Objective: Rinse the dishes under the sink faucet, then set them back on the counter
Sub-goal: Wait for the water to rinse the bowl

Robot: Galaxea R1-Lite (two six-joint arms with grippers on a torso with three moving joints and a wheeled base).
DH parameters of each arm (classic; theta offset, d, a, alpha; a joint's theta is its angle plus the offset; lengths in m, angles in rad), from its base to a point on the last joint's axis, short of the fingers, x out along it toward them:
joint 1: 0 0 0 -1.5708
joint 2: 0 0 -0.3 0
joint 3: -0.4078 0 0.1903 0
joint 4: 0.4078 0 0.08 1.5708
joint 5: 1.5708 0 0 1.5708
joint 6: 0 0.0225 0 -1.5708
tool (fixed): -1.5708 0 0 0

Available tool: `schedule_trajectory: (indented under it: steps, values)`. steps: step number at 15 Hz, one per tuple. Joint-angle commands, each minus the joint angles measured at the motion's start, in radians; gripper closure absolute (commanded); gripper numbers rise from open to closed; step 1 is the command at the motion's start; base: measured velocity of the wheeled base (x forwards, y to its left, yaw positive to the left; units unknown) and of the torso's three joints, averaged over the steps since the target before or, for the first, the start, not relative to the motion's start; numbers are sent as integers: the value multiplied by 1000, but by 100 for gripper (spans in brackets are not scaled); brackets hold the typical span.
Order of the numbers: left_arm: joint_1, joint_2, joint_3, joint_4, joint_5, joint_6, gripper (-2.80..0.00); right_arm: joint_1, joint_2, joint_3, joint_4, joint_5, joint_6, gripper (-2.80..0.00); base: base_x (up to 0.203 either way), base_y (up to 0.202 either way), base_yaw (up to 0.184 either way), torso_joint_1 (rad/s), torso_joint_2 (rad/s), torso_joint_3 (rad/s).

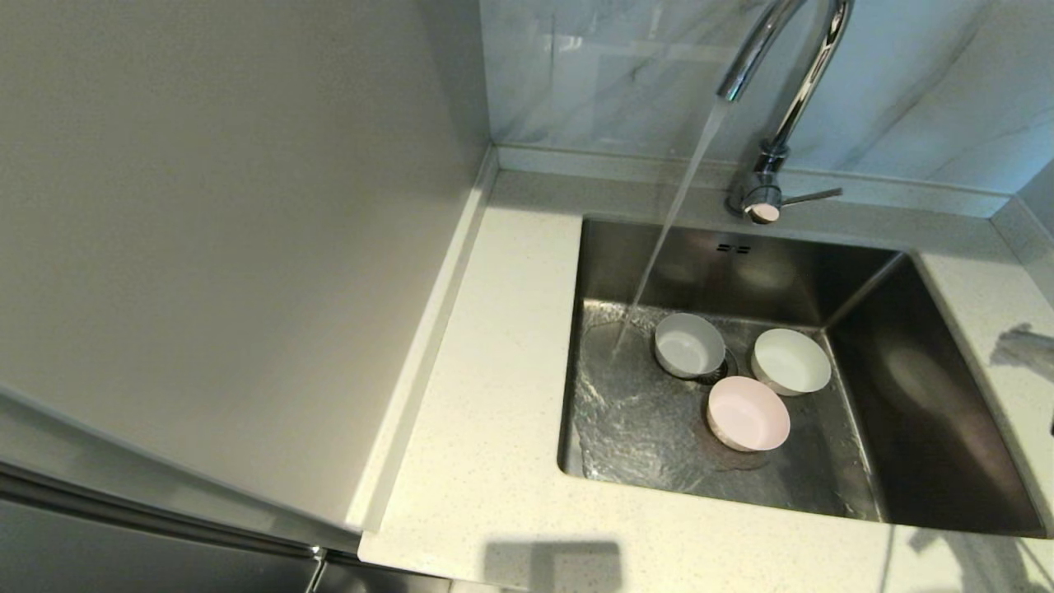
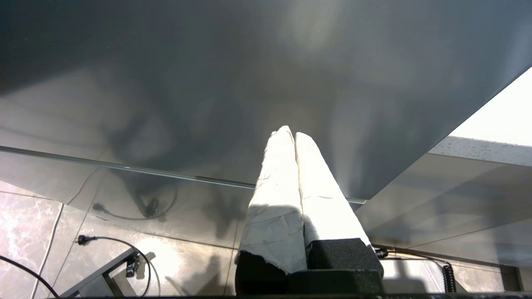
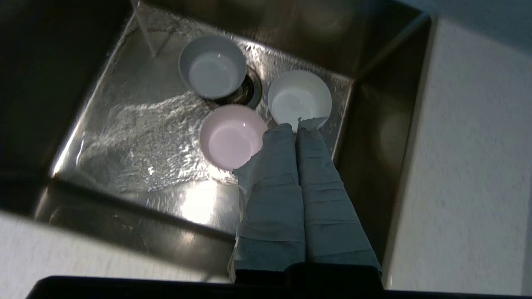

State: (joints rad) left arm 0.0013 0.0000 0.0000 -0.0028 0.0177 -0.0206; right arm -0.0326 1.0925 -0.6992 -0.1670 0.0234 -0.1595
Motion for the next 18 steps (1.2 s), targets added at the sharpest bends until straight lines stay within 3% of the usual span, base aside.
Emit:
schedule_trajectory:
  steps: [1, 5, 12, 18]
  values:
    - [0, -3, 0, 0, 1, -1, 0, -3, 280, -136, -45, -1, 6, 0, 0, 0, 0, 0, 0, 0]
    - [0, -3, 0, 0, 1, -1, 0, -4, 498, -246, -282, -3, 11, 0, 0, 0, 0, 0, 0, 0]
    - [0, -3, 0, 0, 1, -1, 0, -3, 658, -513, -337, -3, 59, 0, 0, 0, 0, 0, 0, 0]
    - [0, -3, 0, 0, 1, -1, 0, -2, 725, -576, -339, -3, 60, 0, 0, 0, 0, 0, 0, 0]
